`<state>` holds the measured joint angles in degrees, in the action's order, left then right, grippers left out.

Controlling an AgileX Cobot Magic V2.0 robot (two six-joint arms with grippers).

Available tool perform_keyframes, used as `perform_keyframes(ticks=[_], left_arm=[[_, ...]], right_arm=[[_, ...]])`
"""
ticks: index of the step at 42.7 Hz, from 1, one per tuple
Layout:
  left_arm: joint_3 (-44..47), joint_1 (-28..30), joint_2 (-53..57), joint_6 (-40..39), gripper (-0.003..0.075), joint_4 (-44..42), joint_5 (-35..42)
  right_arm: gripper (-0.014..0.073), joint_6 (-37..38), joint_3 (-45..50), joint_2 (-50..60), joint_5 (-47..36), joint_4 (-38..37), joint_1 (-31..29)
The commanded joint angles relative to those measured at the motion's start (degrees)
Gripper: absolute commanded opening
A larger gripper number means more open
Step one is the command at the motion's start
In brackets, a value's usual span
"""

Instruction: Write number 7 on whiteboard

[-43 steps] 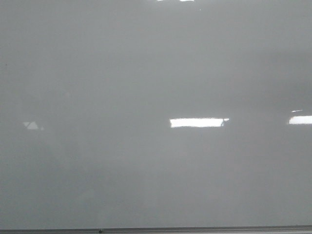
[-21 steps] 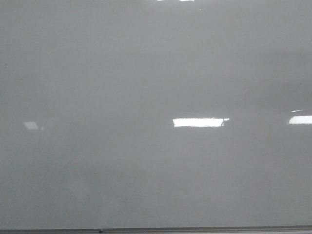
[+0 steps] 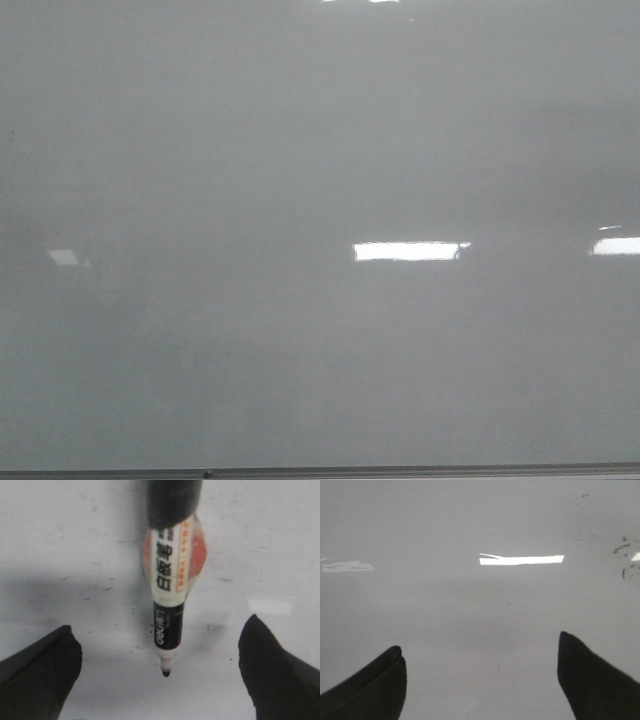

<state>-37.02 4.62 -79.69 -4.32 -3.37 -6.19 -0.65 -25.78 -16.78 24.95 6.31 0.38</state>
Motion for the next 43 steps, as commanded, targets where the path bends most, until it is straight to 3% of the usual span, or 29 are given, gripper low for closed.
perform_keyframes(ticks=[1,10,25,31,37,43], left_arm=[[-1.8,-0.26,-0.49,-0.19,0.0544,-0.71,7.17],[-1.8,-0.26,-3.3,-0.19,0.0413,-1.63,12.32],[-1.8,-0.26,-3.45,-0.19,-0.0008,-1.63,12.08],[-1.8,-0.26,-2.3,-0.19,-0.002,-1.63,10.06],[-2.2,-0.26,1.02,-0.19,-0.002,-1.63,3.32],[-5.95,-0.62,3.71,-0.3,-0.002,-0.45,-14.62]], right_arm=[[0.0633,-0.03,-1.96,-1.0,-4.87,0.03,-0.01],[0.0633,-0.03,-1.96,-1.0,-4.87,0.03,-0.01],[0.0633,-0.03,-1.96,-1.0,-4.87,0.03,-0.01],[0.0633,-0.03,-1.96,-1.0,-4.87,0.03,-0.01],[0.0633,-0.03,-1.96,-1.0,-4.81,0.03,-0.01],[0.0633,-0.03,-2.31,-1.09,-3.6,0.08,0.09]])
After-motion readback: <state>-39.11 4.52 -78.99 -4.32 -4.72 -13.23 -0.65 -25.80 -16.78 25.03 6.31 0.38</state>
